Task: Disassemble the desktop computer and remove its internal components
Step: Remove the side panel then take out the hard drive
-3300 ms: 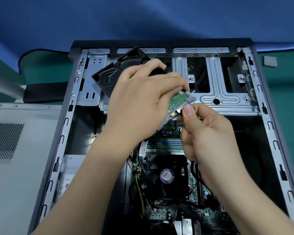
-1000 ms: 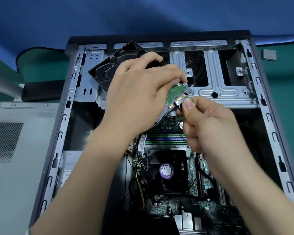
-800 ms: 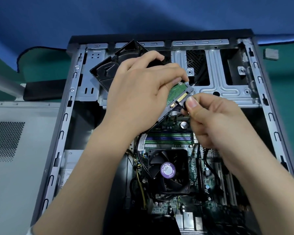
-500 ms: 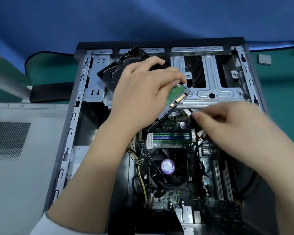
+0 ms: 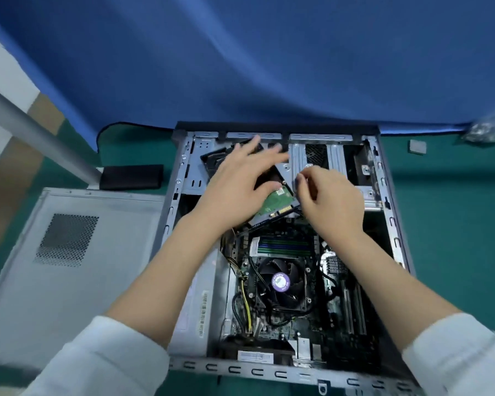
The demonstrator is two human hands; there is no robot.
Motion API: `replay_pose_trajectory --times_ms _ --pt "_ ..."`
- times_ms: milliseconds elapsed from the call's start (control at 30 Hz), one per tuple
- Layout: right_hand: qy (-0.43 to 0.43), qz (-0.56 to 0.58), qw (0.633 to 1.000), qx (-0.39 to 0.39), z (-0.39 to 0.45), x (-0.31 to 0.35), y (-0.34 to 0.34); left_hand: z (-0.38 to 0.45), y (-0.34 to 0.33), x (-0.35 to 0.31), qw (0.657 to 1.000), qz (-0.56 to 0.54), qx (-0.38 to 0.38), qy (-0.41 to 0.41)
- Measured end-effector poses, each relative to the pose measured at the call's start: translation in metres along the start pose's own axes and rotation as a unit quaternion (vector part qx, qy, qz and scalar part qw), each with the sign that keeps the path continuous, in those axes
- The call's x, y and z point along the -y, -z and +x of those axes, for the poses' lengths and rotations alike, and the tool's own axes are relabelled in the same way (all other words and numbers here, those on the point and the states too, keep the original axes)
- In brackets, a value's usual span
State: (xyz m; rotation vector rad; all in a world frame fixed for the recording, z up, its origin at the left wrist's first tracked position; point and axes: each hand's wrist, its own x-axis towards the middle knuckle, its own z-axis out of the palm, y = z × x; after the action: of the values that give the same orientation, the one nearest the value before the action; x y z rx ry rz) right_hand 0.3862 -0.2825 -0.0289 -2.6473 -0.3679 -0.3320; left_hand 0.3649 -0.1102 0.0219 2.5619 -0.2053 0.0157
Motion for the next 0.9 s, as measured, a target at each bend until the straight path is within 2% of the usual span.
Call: replay_pose_trajectory --times_ms 67,167,267,400,633,767,833,900 --pt "-0.003 -0.001 1.000 0.001 0.000 0.002 0.000 -0.007 -0.005 -0.009 0.990 0.039 -0.056 0.124" --pt "-0.001 0.005 1.000 0.007 -0.001 0.002 0.002 -0.015 -0.021 -0.034 0.949 0.039 -0.018 0.314" --pt "-0.007 0.011 1.000 0.020 0.000 0.002 0.003 -0.011 -0.031 -0.051 0.925 0.024 -0.001 0.380" --pt "-0.010 0.015 1.000 0.024 0.001 0.001 0.001 0.001 -0.033 -0.057 0.911 0.035 -0.017 0.411" --pt "-0.017 0.045 0.997 0.061 0.004 -0.006 0.002 0.003 -0.035 -0.058 0.910 0.007 -0.046 0.412" --pt "-0.076 0.095 0.987 0.105 0.014 -0.004 0.007 -0.010 -0.025 -0.051 0.917 0.008 -0.076 0.392" --pt "-0.124 0.158 0.975 0.090 0.016 -0.001 0.010 -0.023 -0.017 -0.047 0.927 -0.024 -0.080 0.367" --pt "-0.142 0.190 0.970 0.058 0.016 0.007 0.012 -0.036 -0.003 -0.039 0.928 -0.125 -0.085 0.342"
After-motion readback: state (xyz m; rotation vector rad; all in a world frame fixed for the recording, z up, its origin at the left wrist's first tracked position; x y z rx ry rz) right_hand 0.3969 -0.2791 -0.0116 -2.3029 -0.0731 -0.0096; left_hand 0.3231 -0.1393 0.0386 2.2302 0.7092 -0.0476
